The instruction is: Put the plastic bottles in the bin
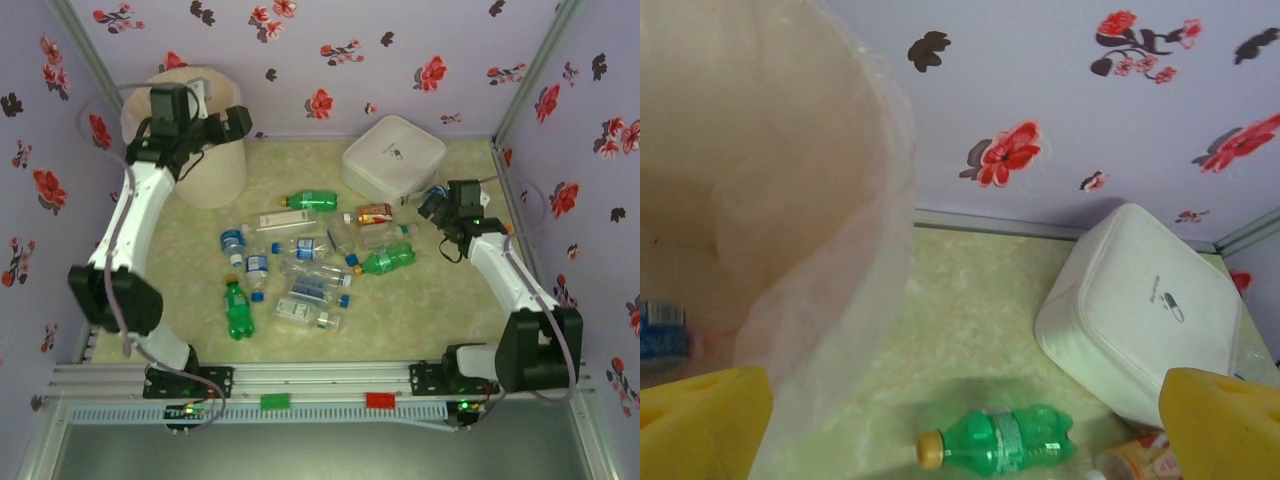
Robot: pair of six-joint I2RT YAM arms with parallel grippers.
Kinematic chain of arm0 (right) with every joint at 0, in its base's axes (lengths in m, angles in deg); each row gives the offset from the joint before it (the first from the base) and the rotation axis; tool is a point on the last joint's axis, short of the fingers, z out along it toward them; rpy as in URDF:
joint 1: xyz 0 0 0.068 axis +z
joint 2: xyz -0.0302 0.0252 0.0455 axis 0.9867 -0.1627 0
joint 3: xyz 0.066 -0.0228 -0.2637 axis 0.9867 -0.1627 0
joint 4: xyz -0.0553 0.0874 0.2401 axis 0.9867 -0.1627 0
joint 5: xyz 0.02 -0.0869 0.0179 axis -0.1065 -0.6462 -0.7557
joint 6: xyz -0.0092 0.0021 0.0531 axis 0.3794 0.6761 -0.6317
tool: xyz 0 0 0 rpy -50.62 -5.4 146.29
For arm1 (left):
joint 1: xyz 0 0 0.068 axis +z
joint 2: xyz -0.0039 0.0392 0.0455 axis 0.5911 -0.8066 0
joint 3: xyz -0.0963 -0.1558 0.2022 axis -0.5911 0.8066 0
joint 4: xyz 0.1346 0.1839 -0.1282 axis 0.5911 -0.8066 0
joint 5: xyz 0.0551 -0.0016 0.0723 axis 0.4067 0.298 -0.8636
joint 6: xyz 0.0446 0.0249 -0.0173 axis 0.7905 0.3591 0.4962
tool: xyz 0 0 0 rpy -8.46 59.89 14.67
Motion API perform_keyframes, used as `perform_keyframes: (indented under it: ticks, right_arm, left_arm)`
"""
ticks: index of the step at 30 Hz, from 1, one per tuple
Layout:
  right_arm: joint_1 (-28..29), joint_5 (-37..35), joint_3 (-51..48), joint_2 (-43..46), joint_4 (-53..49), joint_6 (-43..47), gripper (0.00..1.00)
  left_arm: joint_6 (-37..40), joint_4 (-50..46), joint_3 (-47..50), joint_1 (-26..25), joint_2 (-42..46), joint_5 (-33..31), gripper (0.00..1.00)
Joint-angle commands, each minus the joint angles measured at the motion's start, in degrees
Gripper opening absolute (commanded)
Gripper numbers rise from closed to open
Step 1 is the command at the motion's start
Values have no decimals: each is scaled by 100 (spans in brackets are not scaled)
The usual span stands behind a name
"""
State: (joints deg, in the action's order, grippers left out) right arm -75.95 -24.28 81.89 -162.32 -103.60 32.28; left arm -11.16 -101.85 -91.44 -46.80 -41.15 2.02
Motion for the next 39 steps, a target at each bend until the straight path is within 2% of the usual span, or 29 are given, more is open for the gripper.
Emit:
perform_keyframes:
  ticks: [1, 8, 15, 19, 26, 31, 36, 39]
  right_arm:
    - [-258, 72, 384, -416, 360, 46, 100]
    - [-902, 572, 966, -1458, 766, -280, 99]
    - [-1027, 752, 1821, -2657, 851, -367, 99]
    - [-1092, 793, 2318, -3312, 868, -433, 99]
    - [-1110, 948, 3069, -4129, 839, -499, 95]
    - [-1128, 978, 3283, -4471, 826, -594, 92]
    - [-1154, 1201, 3678, -4814, 647, -702, 84]
    - [-1161, 1179, 3643, -4842, 664, -731, 83]
  left_arm:
    - [-145, 1117, 1128, -188, 831, -396, 100]
    - [-461, 2015, 3031, -681, 2336, -649, 100]
    - [-998, 2827, 4381, -1428, 2978, -634, 100]
    - [-1043, 2906, 4777, -1915, 2907, -791, 100]
    - [-1390, 3508, 5177, -2464, 2466, -917, 100]
    - [-1403, 3672, 5046, -2688, 2073, -1014, 100]
    - [-1440, 4357, 4801, -2736, 1451, -1102, 100]
    - [-1474, 4621, 4525, -2795, 1109, -1107, 100]
